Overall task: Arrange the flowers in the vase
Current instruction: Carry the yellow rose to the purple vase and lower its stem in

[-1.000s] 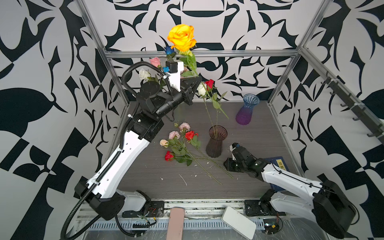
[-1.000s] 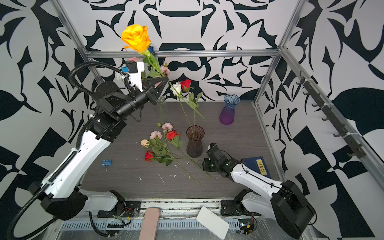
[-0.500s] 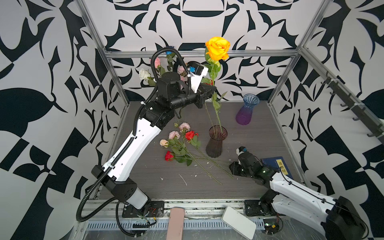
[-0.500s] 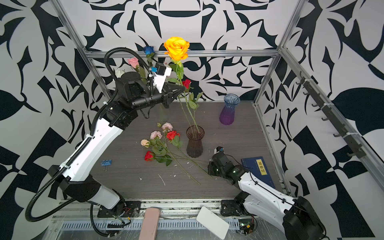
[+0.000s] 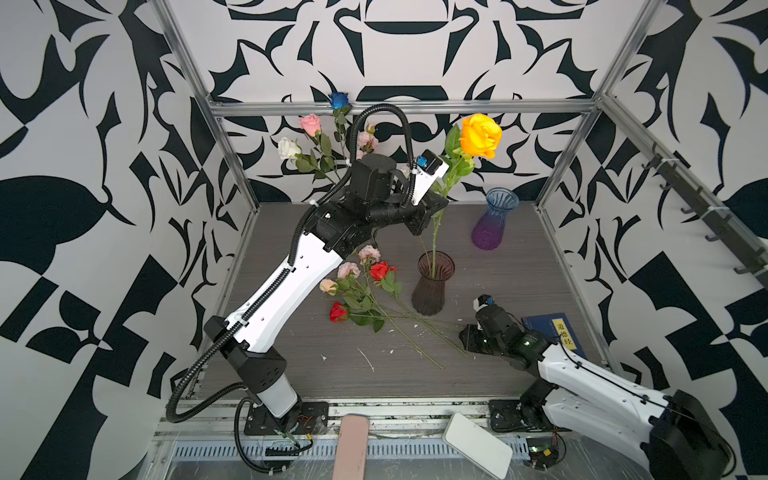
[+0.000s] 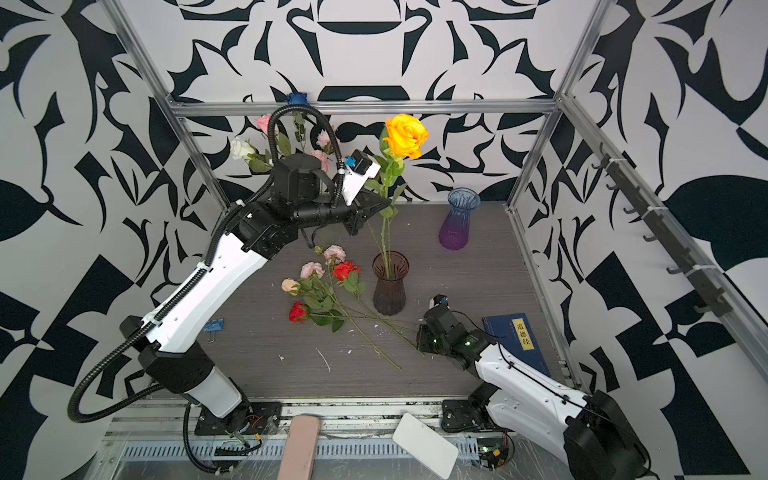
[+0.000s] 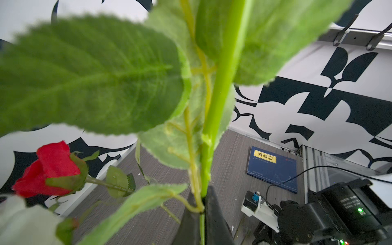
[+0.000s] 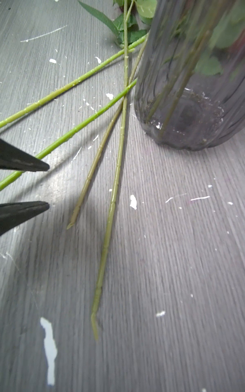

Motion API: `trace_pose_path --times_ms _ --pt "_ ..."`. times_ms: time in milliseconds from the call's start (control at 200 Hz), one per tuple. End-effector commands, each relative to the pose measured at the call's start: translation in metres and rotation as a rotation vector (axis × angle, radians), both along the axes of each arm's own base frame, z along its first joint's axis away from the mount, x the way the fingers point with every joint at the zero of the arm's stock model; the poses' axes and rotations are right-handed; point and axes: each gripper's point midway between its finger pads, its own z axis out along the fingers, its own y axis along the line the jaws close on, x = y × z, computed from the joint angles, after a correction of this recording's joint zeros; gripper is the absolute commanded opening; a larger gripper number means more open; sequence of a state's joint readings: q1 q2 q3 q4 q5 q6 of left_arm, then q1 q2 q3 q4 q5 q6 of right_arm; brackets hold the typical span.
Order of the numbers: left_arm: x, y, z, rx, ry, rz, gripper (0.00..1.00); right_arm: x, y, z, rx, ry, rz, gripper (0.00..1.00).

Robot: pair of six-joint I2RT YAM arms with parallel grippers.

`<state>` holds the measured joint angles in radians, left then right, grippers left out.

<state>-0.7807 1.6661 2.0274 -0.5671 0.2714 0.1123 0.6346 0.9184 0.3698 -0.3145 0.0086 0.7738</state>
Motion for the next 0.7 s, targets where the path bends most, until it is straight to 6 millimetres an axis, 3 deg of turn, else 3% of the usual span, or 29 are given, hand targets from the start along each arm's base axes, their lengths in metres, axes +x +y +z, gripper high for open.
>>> trace_pose_path --times_ms 0,240,270,340,390,695 --pt "-0.001 -0.002 -0.010 0.082 -0.017 0.014 0.05 0.002 -0.004 0.003 0.009 -0.016 -0.031 0.29" --pt "0.007 -0.009 -0.031 0.182 -0.027 0.054 0.09 0.000 -0.007 0.005 0.013 -0.022 -0.045 0.29" --pt "0.008 -0.009 -0.035 0.191 -0.022 0.058 0.18 0.000 -0.007 0.004 0.014 -0.020 -0.047 0.29" --pt "0.009 -0.010 -0.043 0.205 -0.006 0.061 0.60 0.000 -0.007 0.005 0.018 -0.021 -0.050 0.29" --pt "0.008 -0.009 -0.047 0.210 0.007 0.064 0.71 0.000 -0.007 0.005 0.020 -0.022 -0.051 0.29" --pt "0.010 0.008 -0.046 0.138 0.053 0.132 0.76 0.002 -0.005 0.003 0.029 -0.019 -0.057 0.29"
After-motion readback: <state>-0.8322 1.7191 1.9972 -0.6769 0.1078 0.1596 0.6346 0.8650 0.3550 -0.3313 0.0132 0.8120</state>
